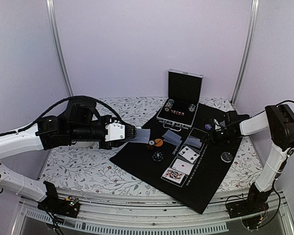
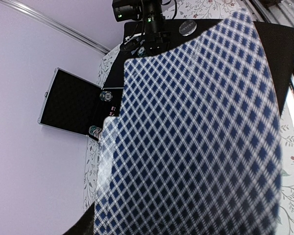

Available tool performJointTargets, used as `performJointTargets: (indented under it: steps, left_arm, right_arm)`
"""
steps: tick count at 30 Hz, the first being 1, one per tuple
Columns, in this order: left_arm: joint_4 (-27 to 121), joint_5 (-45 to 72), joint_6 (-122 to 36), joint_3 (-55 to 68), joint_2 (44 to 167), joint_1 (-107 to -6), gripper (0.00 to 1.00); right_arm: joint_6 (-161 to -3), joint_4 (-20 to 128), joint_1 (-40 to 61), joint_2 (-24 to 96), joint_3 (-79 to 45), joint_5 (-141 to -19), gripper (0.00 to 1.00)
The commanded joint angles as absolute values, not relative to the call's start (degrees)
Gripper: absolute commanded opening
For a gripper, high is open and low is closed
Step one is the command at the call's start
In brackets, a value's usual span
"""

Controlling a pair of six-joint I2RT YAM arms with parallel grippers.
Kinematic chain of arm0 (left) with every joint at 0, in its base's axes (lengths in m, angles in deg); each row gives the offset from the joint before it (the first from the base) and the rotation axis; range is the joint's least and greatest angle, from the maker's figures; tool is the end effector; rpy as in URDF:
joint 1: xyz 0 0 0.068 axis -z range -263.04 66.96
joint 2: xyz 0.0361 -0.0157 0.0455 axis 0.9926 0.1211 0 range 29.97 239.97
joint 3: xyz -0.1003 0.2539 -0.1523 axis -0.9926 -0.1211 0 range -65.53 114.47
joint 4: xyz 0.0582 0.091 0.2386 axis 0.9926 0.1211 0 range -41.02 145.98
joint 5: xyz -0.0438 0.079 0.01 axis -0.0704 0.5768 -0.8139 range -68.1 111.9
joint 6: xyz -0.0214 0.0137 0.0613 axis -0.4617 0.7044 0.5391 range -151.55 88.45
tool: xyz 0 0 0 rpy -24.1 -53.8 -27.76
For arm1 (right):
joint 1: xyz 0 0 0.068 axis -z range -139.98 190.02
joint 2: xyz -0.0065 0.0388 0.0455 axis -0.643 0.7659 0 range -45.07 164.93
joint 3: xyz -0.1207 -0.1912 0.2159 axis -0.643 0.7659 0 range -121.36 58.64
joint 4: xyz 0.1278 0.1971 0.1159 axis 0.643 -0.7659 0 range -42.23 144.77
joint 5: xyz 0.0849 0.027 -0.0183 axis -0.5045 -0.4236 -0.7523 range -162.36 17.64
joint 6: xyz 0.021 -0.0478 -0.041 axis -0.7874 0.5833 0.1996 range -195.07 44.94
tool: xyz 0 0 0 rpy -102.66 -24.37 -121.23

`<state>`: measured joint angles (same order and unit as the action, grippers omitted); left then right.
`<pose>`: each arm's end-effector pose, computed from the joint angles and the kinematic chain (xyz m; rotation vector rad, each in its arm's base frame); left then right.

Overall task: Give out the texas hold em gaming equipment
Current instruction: Distribute the poker card in the community card area, then pick up the poker card from the face-down deck piles.

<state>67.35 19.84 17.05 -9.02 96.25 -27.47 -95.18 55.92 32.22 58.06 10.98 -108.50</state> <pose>0.1460 -0.2163 0.3505 1.6415 1.2504 -0.1122 0.3384 0.0776 0.1476 0.0075 2.5281 0.9912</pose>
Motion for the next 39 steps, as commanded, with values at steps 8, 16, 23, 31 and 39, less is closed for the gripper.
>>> performJointTargets:
  steps: [8, 16, 23, 31, 39]
  left_arm:
    - [67.45, 20.17, 16.97, -9.18, 95.36, -26.71, 0.45]
    - [67.30, 20.15, 17.56, -8.94, 95.56, -26.74, 0.45]
    - [66.82, 20.14, 18.02, -8.69, 95.95, -26.78, 0.45]
    - [66.38, 19.92, 18.02, -7.88, 96.93, -26.74, 0.45]
    - [66.55, 20.00, 17.85, -8.05, 96.68, -26.75, 0.45]
  right_arm:
    - [-93.02, 50.87, 32.54, 57.90, 8.10, -105.97, 0.10]
    - [-92.01, 42.31, 32.33, 51.19, 6.14, -100.09, 0.51]
    - [-88.49, 32.05, 22.11, 37.66, -4.51, -97.07, 0.67]
    - [-99.38, 43.15, 4.57, 33.83, -12.17, -115.56, 0.68]
    - [-100.51, 39.06, -5.82, 38.75, -17.56, -114.49, 0.74]
